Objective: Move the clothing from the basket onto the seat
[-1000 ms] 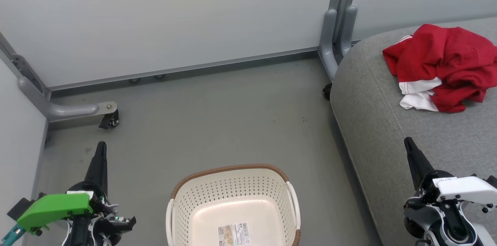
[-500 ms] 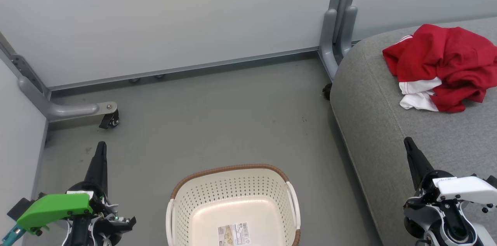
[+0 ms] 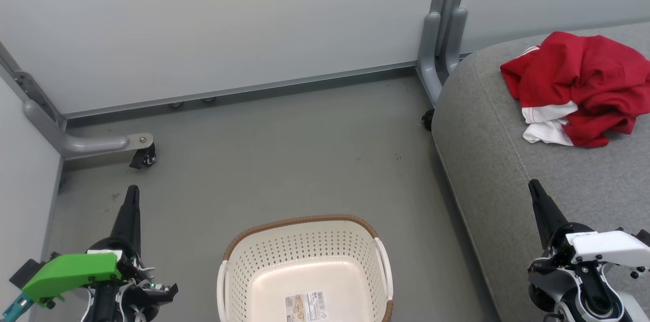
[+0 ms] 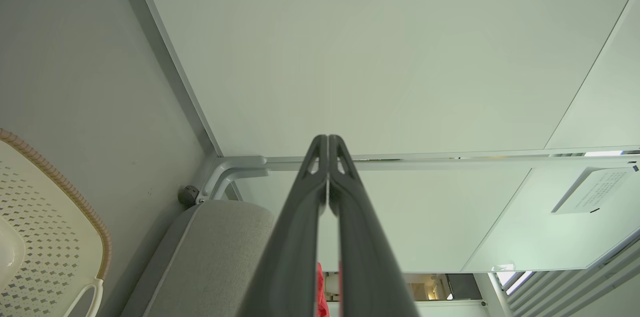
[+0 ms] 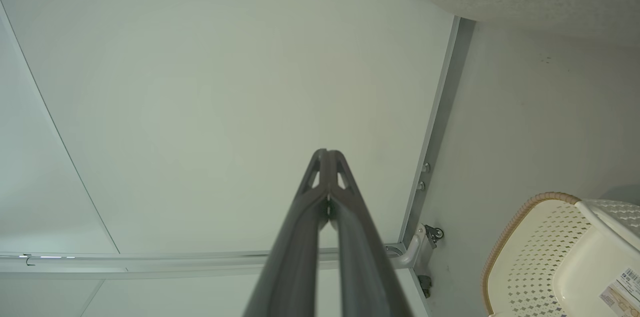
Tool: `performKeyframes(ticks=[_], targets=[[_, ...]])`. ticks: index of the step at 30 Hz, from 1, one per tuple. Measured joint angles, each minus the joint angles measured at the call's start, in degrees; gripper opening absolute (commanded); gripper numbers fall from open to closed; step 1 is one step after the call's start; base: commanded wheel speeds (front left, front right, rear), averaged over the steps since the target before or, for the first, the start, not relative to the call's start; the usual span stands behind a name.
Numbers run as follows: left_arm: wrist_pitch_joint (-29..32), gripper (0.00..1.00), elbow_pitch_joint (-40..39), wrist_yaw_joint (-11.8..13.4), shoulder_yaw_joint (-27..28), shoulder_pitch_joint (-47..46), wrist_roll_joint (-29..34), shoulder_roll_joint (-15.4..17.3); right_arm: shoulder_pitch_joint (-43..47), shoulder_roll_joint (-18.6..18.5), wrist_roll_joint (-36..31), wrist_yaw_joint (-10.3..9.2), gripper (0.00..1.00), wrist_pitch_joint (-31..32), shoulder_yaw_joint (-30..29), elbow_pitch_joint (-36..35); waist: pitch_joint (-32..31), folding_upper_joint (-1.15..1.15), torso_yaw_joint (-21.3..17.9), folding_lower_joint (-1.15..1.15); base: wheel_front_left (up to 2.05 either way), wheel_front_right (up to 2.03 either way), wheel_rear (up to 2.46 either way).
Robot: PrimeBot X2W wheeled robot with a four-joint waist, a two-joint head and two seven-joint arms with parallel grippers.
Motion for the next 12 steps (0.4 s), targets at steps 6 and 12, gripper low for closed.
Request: performKeyframes(ticks=[6, 12], targets=[[0.0, 0.00, 0.0, 0.0, 0.0, 0.0, 0.0, 0.0, 0.0, -0.1, 0.1, 0.00, 0.00, 0.0, 0.1, 0.0, 0.0, 0.00, 0.0, 0.00, 0.00, 0.00, 0.00], [0.0, 0.00, 0.0, 0.0, 0.0, 0.0, 0.0, 0.0, 0.0, -0.2, 0.3, 0.00, 0.00, -0.1, 0.3, 0.0, 0.0, 0.00, 0.0, 0.00, 0.00, 0.00, 0.00]])
